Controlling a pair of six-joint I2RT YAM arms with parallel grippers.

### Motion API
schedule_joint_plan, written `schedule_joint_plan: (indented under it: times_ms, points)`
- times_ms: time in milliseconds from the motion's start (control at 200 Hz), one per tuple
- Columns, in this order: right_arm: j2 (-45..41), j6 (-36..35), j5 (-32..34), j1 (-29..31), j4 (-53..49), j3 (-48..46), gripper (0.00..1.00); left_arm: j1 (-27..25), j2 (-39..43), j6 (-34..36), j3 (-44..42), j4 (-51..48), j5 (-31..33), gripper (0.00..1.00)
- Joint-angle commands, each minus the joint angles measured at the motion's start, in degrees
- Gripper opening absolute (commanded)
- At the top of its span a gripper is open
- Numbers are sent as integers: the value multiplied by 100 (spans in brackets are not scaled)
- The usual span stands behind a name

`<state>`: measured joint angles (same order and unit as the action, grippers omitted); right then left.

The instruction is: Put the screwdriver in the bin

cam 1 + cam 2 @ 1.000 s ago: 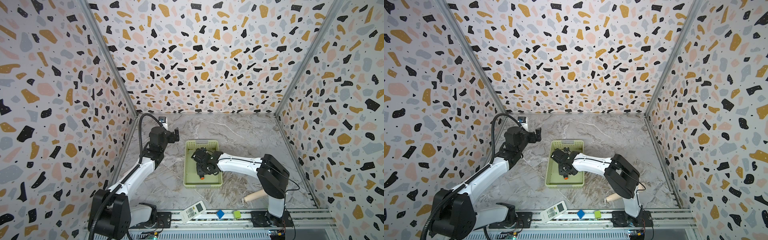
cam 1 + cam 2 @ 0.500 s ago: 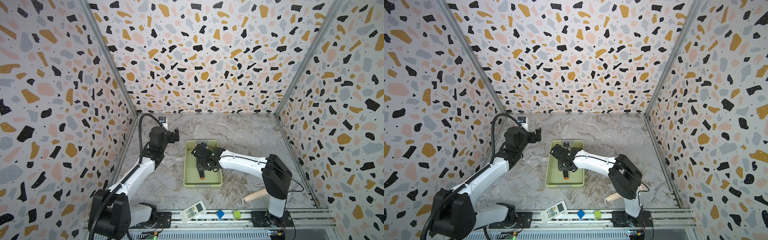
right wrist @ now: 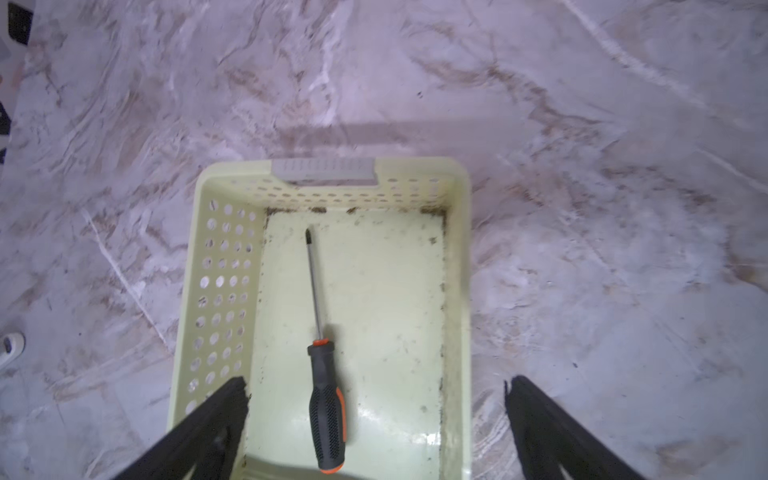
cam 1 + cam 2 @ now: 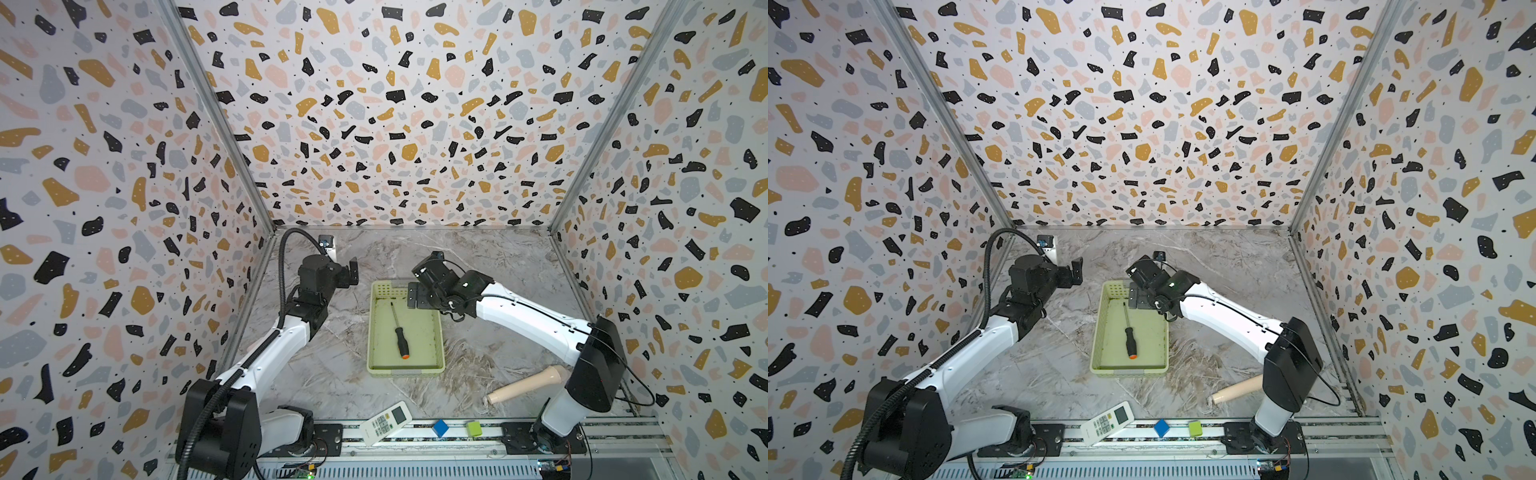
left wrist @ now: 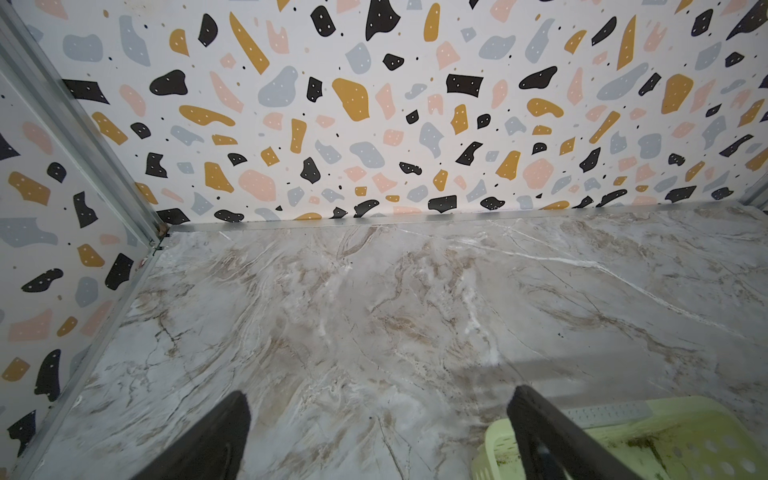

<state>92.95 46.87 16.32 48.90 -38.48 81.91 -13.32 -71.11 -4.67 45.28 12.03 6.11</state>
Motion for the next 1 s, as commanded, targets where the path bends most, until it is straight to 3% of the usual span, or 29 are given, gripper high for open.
schedule_joint_plan:
  times_ms: [0,220,516,746,826,997]
  points:
    - [-643,23,219,-219,54,-383,99,-39,169,295,-139,201,-74,99]
    - [-1592,-56,192,-946,428,-1119,99,-39,282,269,-239,370,311,100]
    - [-2501,-861,168,-1885,609,-1632,99,-39,203,64,-326,598,399,99]
    - [-2664,-1702,972,-2086,961,-2038,99,-39,433,180,-881,1185,811,100]
    - [-2782,-1974,1307,-2101,1493,-2434,99,-38,610,210,-1385,1930,973,100]
    - [-3175,-2952,1146,-2234,2944,-3232,99,-39,964,226,-2123,2787,1418,100]
